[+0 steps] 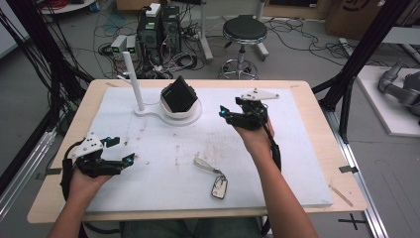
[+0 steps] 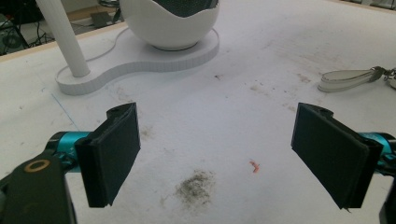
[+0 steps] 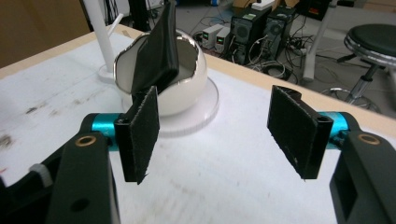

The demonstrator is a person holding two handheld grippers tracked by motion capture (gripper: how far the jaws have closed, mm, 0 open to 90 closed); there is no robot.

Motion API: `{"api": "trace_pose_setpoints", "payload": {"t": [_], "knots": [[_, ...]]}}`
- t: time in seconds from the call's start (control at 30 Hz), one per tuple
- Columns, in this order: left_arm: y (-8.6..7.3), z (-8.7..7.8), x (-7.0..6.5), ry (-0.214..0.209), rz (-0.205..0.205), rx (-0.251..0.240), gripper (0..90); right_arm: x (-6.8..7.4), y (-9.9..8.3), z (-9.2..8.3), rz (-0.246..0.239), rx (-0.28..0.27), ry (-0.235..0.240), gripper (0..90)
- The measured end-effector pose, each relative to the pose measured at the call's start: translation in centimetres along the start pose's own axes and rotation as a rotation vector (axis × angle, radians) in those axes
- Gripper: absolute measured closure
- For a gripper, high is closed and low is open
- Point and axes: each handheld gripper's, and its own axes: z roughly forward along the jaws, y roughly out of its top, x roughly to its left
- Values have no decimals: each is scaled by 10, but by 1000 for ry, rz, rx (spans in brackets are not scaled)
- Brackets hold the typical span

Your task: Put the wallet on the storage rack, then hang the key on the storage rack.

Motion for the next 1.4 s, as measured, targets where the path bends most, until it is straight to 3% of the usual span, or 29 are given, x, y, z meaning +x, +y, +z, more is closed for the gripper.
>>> {"api": "trace_pose_setpoints", "payload": {"t": [0.37, 0.53, 0.77, 1.03, 1.4], "knots": [[0, 1, 4, 5, 2, -7, 154, -13, -50, -32, 62, -39, 5, 271], [1, 1, 5, 7, 0, -13, 154, -16, -55, -30, 67, -20, -11, 225], [2, 3, 4, 7, 2, -11, 154, -14, -63, -25, 51, 10, 10, 209], [4, 3, 0, 7, 16, -8, 154, -9, -66, -28, 38, 3, 31, 208], [3, 1, 5, 8, 7, -10, 154, 2, -65, -28, 20, 1, 59, 208]]}}
